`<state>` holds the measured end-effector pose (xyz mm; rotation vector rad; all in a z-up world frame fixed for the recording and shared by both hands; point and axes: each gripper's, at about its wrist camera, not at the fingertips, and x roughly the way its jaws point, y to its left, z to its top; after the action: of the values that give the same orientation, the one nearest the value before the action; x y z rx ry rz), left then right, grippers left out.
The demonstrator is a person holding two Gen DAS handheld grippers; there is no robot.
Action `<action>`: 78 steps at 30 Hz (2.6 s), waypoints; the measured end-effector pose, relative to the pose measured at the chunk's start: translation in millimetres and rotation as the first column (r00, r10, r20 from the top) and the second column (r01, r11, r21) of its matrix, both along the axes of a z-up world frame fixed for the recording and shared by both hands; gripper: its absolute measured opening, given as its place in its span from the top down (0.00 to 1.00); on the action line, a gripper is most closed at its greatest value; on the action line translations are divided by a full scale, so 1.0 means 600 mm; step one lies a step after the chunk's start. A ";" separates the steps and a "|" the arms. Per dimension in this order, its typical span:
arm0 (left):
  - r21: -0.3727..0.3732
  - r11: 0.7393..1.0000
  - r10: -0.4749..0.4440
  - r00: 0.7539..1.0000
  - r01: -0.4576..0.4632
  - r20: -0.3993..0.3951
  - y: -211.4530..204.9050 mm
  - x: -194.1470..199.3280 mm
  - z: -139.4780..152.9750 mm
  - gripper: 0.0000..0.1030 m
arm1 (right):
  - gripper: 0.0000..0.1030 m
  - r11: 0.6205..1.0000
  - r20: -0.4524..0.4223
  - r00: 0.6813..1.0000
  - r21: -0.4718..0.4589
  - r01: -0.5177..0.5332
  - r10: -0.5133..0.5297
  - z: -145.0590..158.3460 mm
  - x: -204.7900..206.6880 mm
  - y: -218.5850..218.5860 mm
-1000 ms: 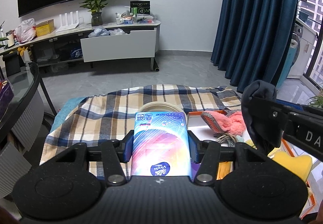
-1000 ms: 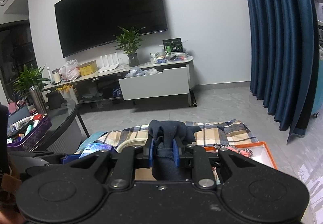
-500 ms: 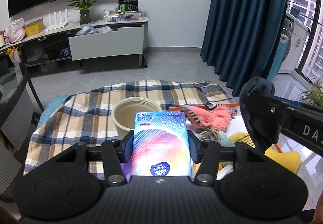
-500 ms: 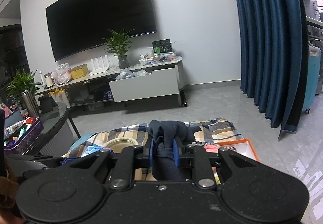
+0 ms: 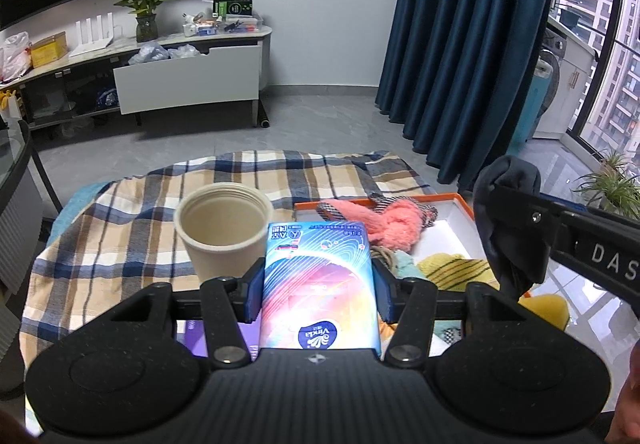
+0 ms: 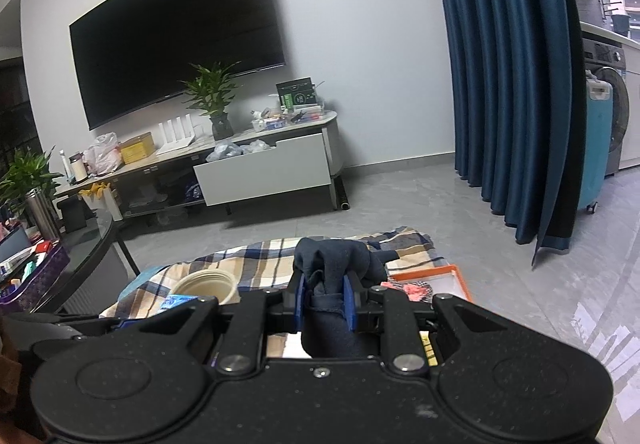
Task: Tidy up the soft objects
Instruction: 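Carry tissue pack in left tool over the box while right tool carries dark cloth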
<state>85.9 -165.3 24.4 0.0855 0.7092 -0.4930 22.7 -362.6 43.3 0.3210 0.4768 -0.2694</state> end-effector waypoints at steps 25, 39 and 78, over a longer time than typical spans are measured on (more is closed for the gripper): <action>0.023 0.997 -0.076 0.997 0.077 -0.018 -0.065 -0.017 -0.013 0.48 | 0.75 0.998 -0.007 0.998 0.004 0.055 -0.055 -0.005 -0.033 -0.033; 0.022 0.996 -0.085 0.995 0.086 -0.048 -0.087 -0.020 -0.027 0.48 | 0.75 0.997 -0.024 0.997 0.017 0.069 -0.068 -0.013 -0.019 -0.038; 0.027 0.994 -0.104 0.990 0.107 -0.092 -0.128 -0.024 -0.053 0.48 | 0.74 0.996 -0.058 0.995 0.034 0.082 -0.080 -0.056 0.004 -0.053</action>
<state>71.7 -242.1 -7.6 0.1320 0.8048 -0.5895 25.2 -394.2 9.6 0.3696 0.5255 -0.3500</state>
